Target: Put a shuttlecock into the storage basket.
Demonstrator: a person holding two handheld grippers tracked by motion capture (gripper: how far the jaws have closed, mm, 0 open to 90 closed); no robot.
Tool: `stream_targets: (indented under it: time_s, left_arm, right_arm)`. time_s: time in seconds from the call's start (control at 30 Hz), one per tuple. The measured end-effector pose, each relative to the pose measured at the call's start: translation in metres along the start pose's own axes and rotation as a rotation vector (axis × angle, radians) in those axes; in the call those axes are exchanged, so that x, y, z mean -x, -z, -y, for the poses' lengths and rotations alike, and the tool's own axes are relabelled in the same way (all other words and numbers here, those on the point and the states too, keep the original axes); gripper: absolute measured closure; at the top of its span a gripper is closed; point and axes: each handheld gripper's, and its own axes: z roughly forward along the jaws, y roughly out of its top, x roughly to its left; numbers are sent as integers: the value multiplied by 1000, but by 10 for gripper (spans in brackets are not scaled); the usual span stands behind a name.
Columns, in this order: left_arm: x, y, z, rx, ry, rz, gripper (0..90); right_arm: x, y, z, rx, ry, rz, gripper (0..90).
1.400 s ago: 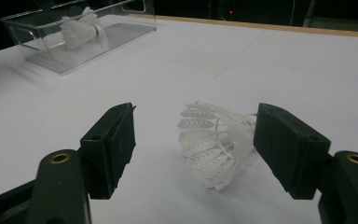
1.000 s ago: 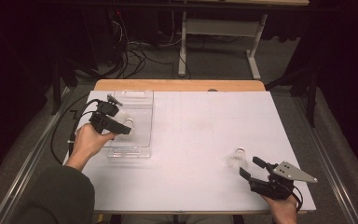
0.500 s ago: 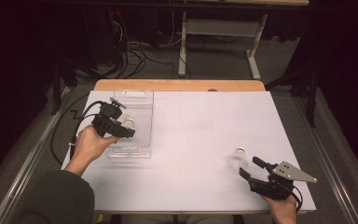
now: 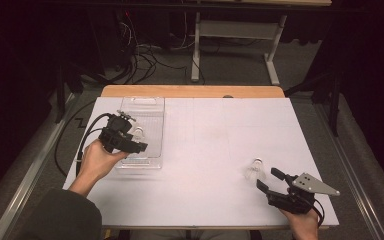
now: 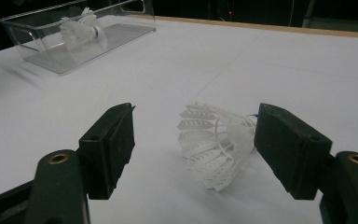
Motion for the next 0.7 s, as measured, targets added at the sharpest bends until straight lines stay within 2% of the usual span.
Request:
stream_targets:
  time_s: [0.27, 0.37, 0.53, 0.7]
  left_arm:
    - [11, 2, 2, 21, -22, 6, 344]
    - [15, 2, 3, 33, -27, 20, 344]
    - [17, 3, 8, 57, -26, 51, 340]
    - [18, 3, 14, 69, -28, 50, 341]
  right_arm:
    - [1, 1, 0, 4, -3, 4, 288]
    - [1, 1, 0, 5, -3, 2, 288]
    - [1, 1, 0, 6, -3, 2, 288]
    - [0, 1, 0, 3, -1, -1, 289]
